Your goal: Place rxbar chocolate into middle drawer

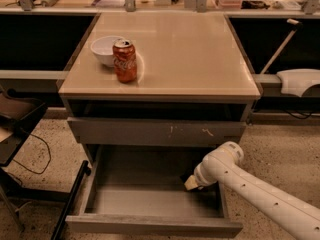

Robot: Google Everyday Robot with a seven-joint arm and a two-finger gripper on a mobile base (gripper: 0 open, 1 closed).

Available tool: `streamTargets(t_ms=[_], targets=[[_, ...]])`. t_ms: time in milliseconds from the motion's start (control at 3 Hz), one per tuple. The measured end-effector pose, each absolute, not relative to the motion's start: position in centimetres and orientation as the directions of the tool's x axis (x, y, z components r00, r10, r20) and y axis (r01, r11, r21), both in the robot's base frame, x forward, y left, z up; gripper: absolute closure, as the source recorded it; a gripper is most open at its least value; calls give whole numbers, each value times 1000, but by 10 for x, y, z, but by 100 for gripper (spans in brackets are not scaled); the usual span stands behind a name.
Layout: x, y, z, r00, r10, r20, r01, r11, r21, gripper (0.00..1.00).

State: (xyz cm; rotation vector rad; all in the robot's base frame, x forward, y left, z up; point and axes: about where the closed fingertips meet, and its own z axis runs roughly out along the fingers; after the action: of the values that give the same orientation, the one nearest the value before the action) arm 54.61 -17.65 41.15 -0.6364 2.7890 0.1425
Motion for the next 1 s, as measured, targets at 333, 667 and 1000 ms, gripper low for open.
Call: streamTargets(t_ms=[333, 667, 1000], targets=[[545, -170, 380, -850, -440, -288, -478, 875, 73, 100], [544, -169, 377, -847, -448, -287, -486, 871, 75, 82], [544, -169, 376, -847, -448, -287, -486, 871, 75, 59]])
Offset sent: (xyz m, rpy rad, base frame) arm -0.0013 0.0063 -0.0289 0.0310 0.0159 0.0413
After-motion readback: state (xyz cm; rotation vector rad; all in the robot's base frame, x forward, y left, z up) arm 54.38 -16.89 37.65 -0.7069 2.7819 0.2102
